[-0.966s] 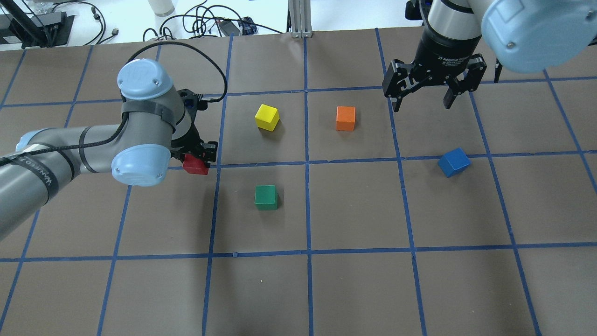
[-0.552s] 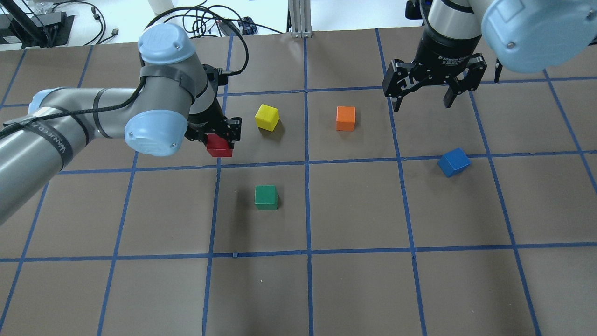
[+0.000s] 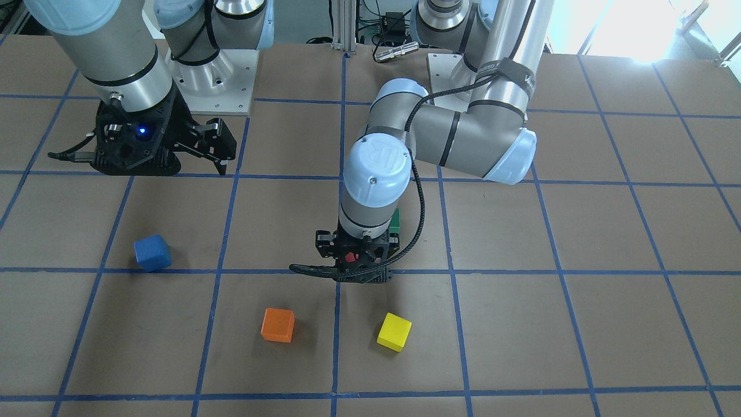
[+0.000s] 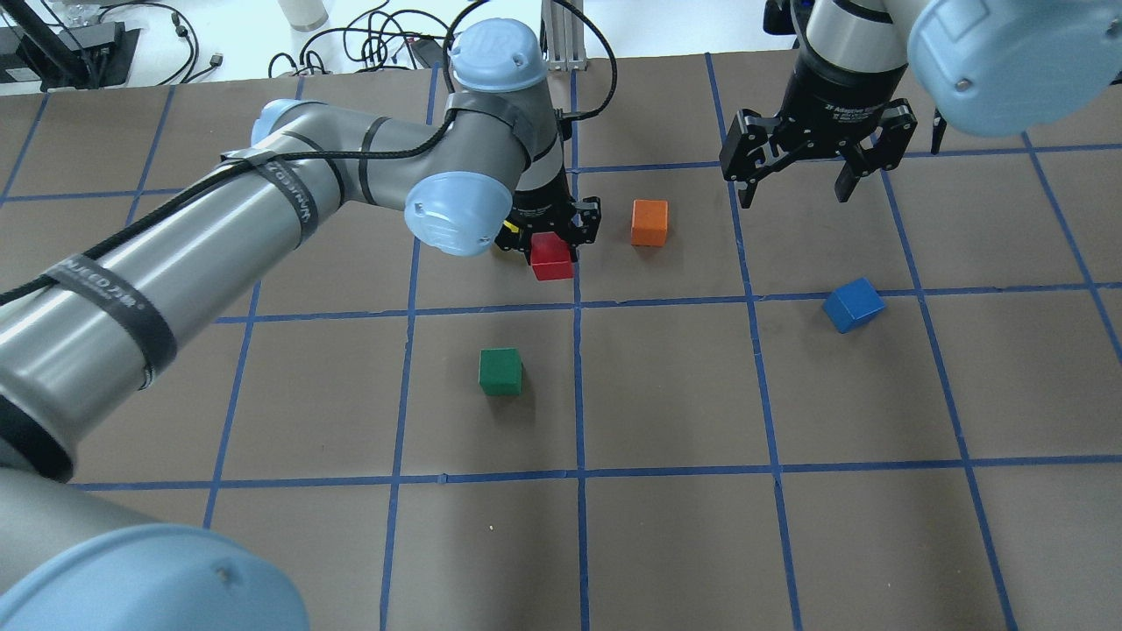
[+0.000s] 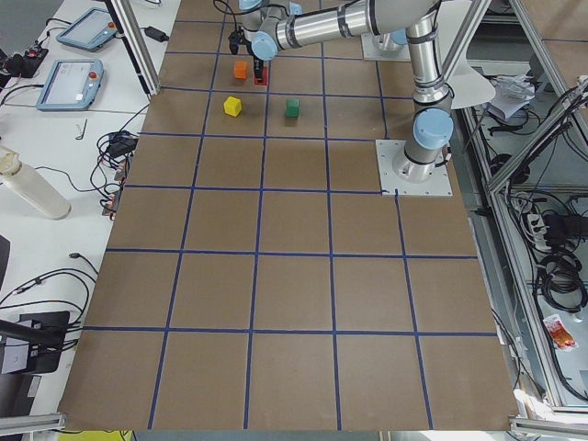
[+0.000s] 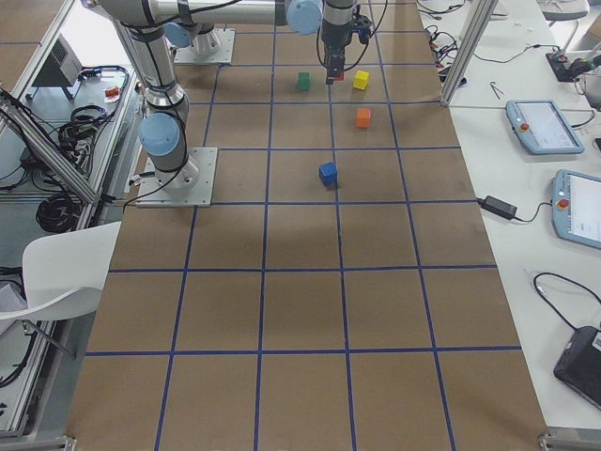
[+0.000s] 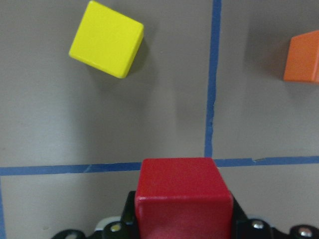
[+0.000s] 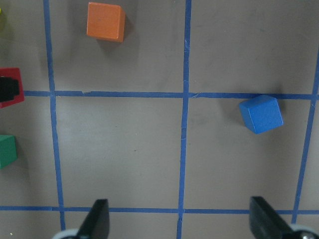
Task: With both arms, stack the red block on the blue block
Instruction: 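Carry the red cube with the left gripper toward the table center, then lower the red cube and open the left gripper, then raise the left gripper away while the right gripper moves toward the red cube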
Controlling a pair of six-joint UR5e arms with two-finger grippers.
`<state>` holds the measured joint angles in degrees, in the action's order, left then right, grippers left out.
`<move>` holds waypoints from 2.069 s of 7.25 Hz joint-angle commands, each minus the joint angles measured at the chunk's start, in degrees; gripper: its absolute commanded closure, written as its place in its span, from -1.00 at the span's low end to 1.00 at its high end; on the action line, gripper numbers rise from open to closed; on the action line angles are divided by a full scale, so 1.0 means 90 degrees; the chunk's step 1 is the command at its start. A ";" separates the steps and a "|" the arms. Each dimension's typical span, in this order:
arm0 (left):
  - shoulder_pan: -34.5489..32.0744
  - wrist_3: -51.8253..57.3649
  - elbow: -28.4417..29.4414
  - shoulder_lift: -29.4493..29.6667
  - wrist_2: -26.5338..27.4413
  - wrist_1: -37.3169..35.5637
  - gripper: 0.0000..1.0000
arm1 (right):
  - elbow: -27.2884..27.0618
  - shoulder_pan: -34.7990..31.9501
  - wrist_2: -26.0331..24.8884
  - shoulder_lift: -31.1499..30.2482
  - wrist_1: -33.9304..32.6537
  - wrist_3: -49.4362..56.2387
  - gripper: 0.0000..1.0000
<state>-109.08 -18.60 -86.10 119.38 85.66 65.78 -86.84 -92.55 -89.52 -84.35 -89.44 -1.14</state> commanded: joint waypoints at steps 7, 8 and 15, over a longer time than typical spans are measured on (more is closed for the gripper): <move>-0.0360 -0.0131 0.0231 0.0827 0.0414 0.0064 0.26 | 0.0000 0.0000 0.0035 0.0027 -0.0023 0.0000 -1.00; -0.0370 -0.0131 0.0221 0.0818 0.0414 0.0103 -0.29 | 0.0000 0.0000 0.0035 0.0027 -0.0023 0.0000 -1.00; 0.0906 0.1055 0.1237 -0.1063 0.0677 0.2592 -1.00 | 0.0019 0.0000 0.0044 0.0008 -0.0023 -0.0010 -1.00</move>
<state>-105.28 -14.19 -75.73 114.13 91.27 86.03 -86.78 -92.55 -89.19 -84.21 -89.65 -1.20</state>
